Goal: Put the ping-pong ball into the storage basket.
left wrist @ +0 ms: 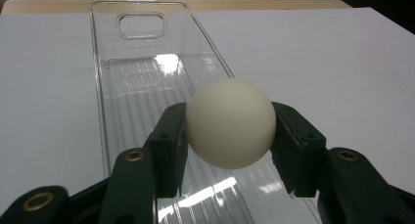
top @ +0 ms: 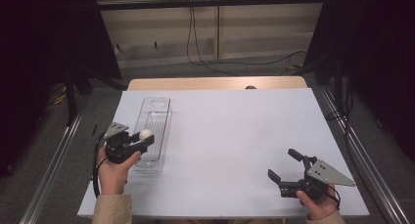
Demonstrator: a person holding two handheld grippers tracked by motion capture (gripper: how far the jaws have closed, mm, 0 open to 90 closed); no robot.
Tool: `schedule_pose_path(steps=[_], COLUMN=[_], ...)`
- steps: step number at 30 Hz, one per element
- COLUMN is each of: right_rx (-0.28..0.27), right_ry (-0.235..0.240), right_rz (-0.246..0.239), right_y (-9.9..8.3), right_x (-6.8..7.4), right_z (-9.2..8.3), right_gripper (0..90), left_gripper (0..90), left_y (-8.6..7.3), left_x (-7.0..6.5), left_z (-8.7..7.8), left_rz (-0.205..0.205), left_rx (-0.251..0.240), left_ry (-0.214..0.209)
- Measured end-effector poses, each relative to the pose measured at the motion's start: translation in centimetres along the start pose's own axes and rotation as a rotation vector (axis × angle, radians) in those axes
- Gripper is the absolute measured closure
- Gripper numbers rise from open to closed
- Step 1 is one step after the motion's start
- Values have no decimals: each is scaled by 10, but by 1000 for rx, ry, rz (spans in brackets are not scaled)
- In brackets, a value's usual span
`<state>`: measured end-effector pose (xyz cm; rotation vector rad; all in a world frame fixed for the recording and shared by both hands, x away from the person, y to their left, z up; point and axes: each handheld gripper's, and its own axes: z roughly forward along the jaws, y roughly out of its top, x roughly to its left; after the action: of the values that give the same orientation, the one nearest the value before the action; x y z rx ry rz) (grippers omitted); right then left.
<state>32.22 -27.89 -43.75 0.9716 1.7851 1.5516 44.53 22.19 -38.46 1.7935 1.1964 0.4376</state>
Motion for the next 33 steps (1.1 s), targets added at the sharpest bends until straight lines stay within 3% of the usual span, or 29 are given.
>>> schedule_pose_path(steps=[33], right_rx=[-1], right_ry=[3], right_rz=[2], right_y=[0], right_x=[0], right_z=[0], right_gripper=[29], left_gripper=[512], left_y=[-6], left_x=[2], left_z=[8], left_rz=[0], left_rx=[19], left_ry=[24])
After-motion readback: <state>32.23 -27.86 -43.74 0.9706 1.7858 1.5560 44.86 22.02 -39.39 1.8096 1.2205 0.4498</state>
